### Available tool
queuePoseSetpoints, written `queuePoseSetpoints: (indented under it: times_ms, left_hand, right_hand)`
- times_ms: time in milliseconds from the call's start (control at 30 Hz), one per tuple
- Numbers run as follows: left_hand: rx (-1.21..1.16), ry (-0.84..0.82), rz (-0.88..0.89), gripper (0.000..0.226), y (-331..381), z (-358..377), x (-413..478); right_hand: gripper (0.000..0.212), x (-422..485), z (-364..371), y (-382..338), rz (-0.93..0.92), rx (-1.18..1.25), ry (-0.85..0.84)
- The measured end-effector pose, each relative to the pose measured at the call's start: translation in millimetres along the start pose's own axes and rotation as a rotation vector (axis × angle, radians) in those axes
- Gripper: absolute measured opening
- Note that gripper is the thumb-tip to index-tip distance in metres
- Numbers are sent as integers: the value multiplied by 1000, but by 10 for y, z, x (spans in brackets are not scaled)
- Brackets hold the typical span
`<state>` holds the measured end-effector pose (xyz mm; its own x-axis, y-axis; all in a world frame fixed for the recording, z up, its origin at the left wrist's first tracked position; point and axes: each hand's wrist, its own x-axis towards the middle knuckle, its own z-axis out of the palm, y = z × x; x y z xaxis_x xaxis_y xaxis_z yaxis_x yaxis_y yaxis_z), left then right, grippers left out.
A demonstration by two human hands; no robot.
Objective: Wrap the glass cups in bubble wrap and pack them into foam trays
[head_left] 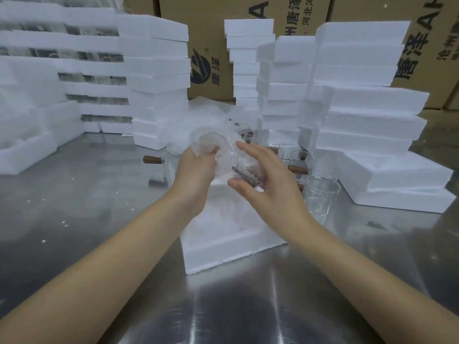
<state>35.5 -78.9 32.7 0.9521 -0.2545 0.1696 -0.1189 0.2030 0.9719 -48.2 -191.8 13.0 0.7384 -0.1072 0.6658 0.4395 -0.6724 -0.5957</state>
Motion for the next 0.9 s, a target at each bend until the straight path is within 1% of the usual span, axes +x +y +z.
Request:
queuePoseSetpoints:
  times_ms: [100,133,233,300,367,433,500,533,600,633,667,700,767,867,900]
  left_hand:
    - [227,64,237,46,-13,-1,-21]
    - [321,75,310,47,-17,-13,-23]
    - [599,79,460,29,-20,-84,7]
    - [733,88,471,26,-25,-142,37]
    - [759,94,440,30,-41,-175,38]
    - [786,91,432,25,-36,-169,33]
    - [828,24,427,18,-14,-146,58]
    - [835,-39,402,27,11,-138,71]
    - [787,-189,281,52,59,-146,72]
    - [759,-243,255,54,60,-155,79]
    - [762,-273,275,50,53,-166,81]
    - [799,-276,328,43,43,-174,73]
    - [878,-225,440,34,21,-178,47]
    - [877,-82,530,26,-20,-159,30]
    - [862,-28,548,22,-37,-148,28]
  right_hand:
    - [49,7,-10,32,35,41,15]
    - [48,9,-16,41,44,46,26]
    - [45,5,-14,58,17,-14,34]
    - [43,-13,9,67,-50,-118,-4]
    - [42,-29,32,85,-86,-155,-32]
    - [39,-7,25,106,-42,-54,-9]
    - [37,33,3,142,61,96,46]
    - [35,59,-14,168,120,167,72]
    - [33,109,-51,231,231,322,105]
    - [34,122,-65,258,275,404,111]
    - [35,128,-74,282,304,472,109]
    - [35,130,-77,299,314,510,102]
    - [36,120,-70,299,283,491,84]
    - [31,90,-68,266,222,438,46]
    - [33,81,-77,260,212,426,32]
